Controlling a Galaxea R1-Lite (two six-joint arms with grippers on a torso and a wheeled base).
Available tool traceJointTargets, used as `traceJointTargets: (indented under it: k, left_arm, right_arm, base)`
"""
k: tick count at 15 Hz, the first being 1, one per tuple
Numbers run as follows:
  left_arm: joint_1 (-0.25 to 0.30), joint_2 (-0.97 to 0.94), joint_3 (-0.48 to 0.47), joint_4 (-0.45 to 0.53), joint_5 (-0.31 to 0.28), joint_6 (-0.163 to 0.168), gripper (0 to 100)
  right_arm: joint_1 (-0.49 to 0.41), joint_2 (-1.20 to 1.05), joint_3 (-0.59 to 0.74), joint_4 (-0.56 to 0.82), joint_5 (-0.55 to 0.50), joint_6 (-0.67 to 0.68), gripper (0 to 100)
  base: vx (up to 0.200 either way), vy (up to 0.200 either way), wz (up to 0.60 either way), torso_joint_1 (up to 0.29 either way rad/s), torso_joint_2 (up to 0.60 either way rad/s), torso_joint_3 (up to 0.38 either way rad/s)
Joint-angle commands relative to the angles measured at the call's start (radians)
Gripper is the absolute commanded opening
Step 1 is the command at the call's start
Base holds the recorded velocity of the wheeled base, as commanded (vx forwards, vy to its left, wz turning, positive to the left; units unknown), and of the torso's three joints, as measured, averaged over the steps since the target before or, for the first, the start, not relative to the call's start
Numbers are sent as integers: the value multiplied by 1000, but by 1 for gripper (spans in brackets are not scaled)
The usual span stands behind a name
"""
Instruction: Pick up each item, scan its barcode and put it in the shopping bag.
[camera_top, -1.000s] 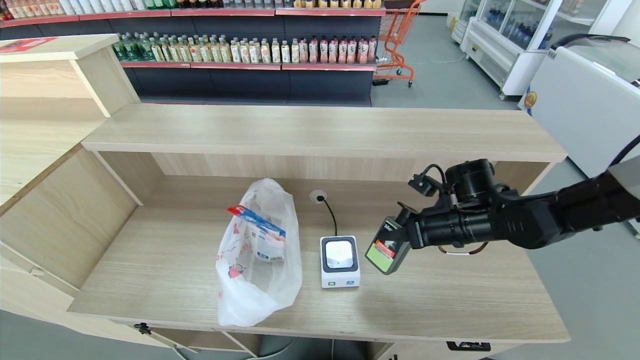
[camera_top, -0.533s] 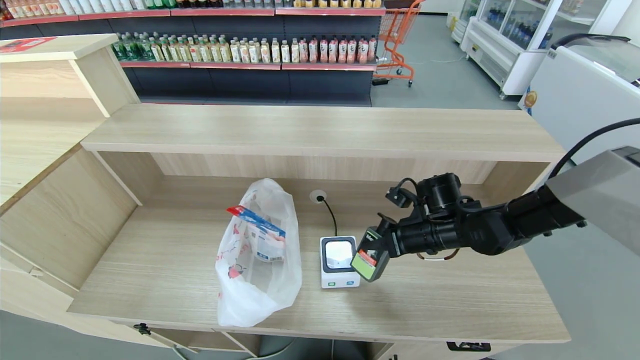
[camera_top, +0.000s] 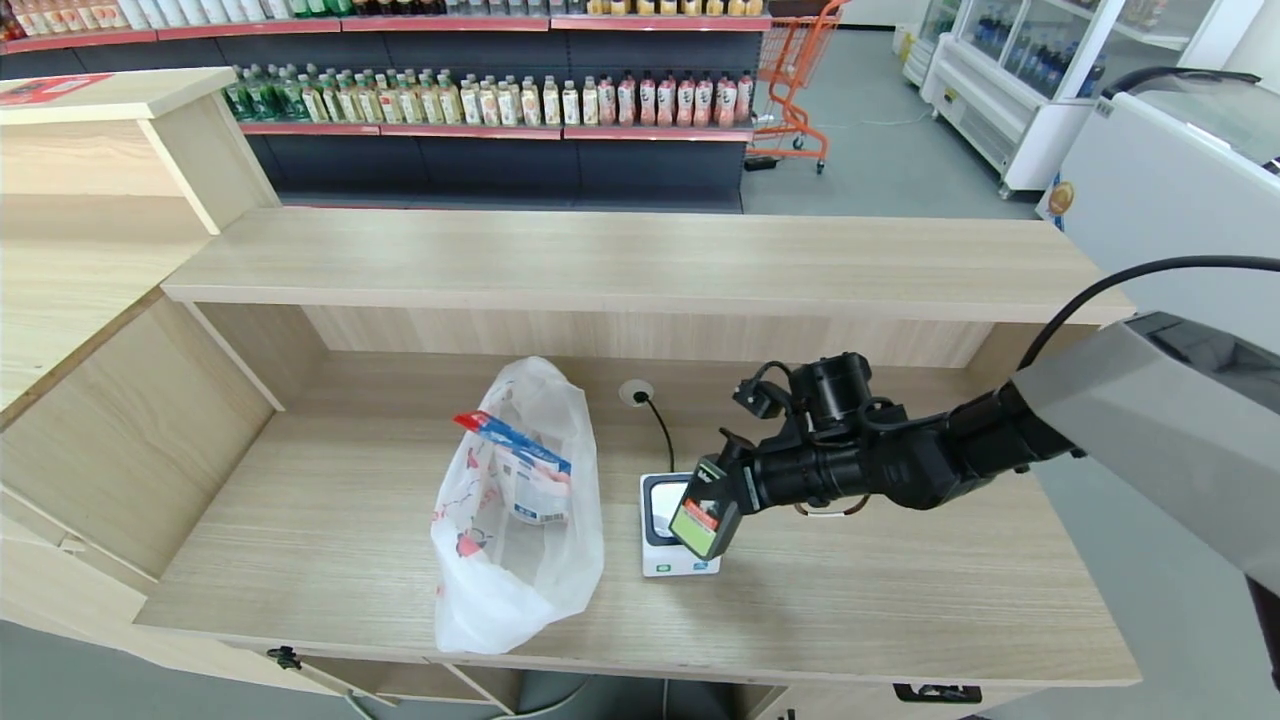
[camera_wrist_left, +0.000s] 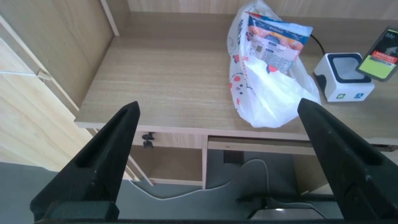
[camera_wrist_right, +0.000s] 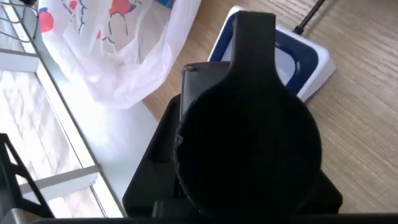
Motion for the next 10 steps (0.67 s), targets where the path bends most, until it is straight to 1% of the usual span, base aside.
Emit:
traceJointTargets:
  k: [1, 4, 10]
  left_arm:
    - [0, 2, 0, 0, 1, 0, 100]
    - [0, 2, 0, 0, 1, 0, 100]
    - [0, 2, 0, 0, -1, 0, 100]
  right_arm:
    - [6, 56, -66, 0, -46, 0, 0]
    - [14, 91, -130, 1, -64, 9, 0]
    - [28, 107, -132, 1, -64, 11, 0]
  base:
    - [0, 0, 0, 0, 0, 0]
    - [0, 0, 0, 0, 0, 0]
    - [0, 0, 0, 0, 0, 0]
